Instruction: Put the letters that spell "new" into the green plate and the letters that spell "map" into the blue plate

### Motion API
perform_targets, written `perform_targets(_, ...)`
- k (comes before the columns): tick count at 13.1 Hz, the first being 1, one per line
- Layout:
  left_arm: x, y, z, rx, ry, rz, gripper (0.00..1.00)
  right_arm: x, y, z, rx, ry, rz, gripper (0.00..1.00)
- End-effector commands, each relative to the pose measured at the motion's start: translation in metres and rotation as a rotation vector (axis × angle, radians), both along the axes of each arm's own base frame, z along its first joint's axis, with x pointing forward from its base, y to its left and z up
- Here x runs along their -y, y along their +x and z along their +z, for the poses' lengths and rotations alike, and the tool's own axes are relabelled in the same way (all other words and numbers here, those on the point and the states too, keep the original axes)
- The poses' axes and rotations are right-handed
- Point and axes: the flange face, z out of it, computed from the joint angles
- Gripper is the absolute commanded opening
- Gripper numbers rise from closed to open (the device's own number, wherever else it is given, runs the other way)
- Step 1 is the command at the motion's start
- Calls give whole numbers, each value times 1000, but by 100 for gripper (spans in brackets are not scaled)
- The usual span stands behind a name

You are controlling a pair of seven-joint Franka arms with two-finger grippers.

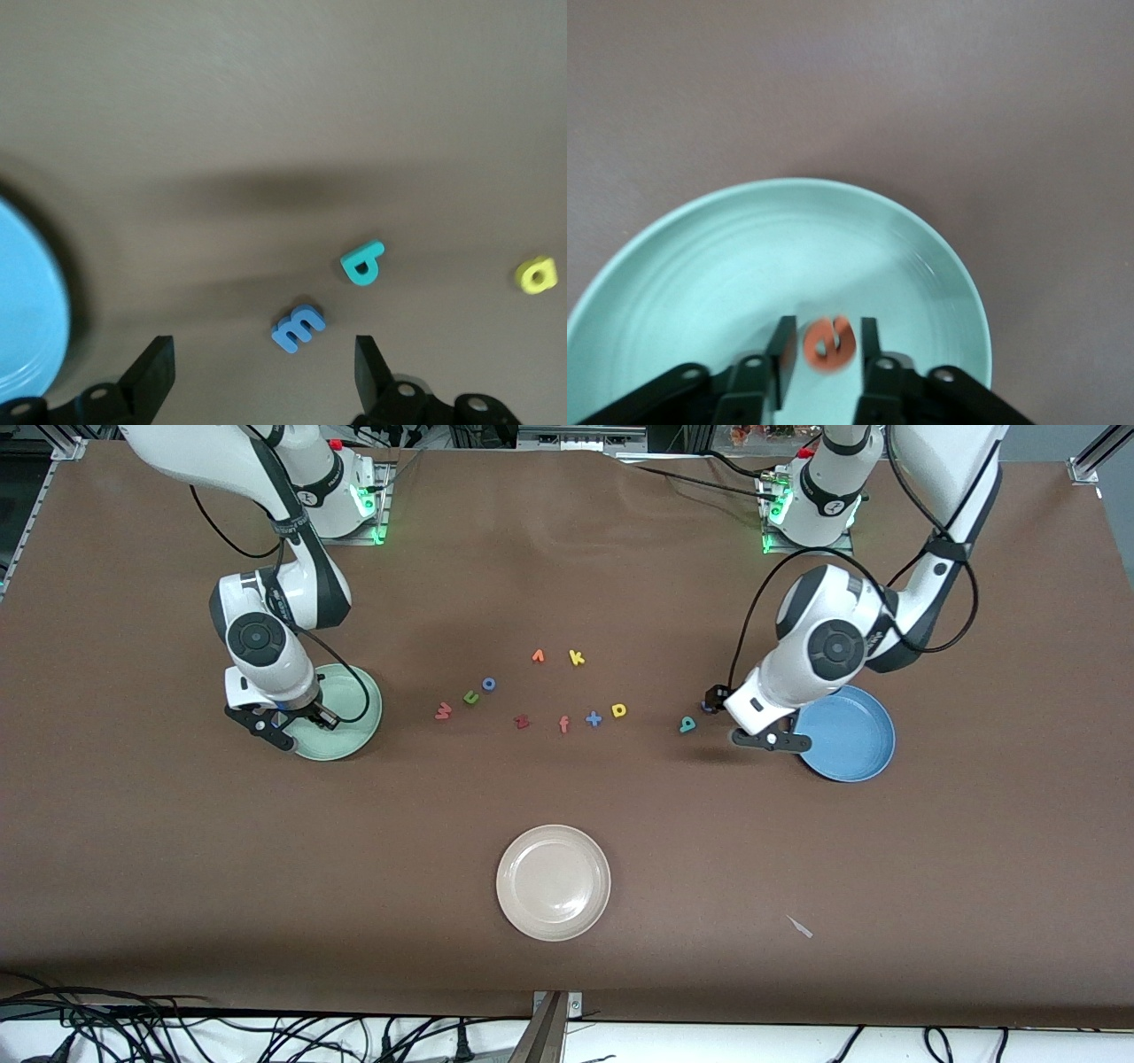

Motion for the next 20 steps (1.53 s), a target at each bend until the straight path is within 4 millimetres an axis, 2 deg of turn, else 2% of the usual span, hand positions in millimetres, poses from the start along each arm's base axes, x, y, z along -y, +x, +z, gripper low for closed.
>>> perform_targets(1, 19, -11, -23, 10, 61, -126, 91, -5, 0, 31, 26, 18, 9, 99)
perform_targets(2, 21, -14, -34, 5, 85, -167, 91, -12, 3, 42, 26, 23, 8, 99)
perform_targets(4, 24, -18, -50, -6, 111, -220, 91, -64, 15, 66, -9, 114, -44, 99)
perform_targets(6, 30, -23, -60, -23, 109, -235, 91, -97, 26, 75, -59, 167, -81, 99)
perform_targets(8, 33, -25, -69, -28, 100, -238, 90, -143, 18, 66, -71, 190, -7, 99)
perform_targets(11, 34, -31, -82, -58, 103, -246, 82, -185, 6, 44, -51, 206, 68, 99)
perform_targets(12, 34, -32, -83, -62, 104, -247, 79, -195, 2, 35, -47, 209, 78, 99)
perform_targets(13, 35, -33, -84, -65, 104, -246, 78, -196, 0, 19, -51, 205, 84, 96)
perform_targets(14, 35, -34, -87, -70, 102, -246, 78, -196, 1, 13, -44, 208, 83, 88)
perform_targets(15, 35, -35, -88, -73, 104, -245, 76, -197, 0, 11, -44, 208, 85, 74)
perform_targets(16, 34, -36, -91, -81, 103, -239, 74, -202, -4, 4, -51, 204, 95, 66)
perform_targets(17, 36, -36, -92, -83, 102, -242, 71, -202, -5, -2, -47, 205, 95, 62)
perform_targets(19, 35, -37, -95, -87, 102, -241, 67, -203, -7, -17, -53, 201, 105, 61)
perform_targets(20, 35, -37, -95, -87, 102, -239, 61, -203, -7, -22, -46, 205, 101, 61)
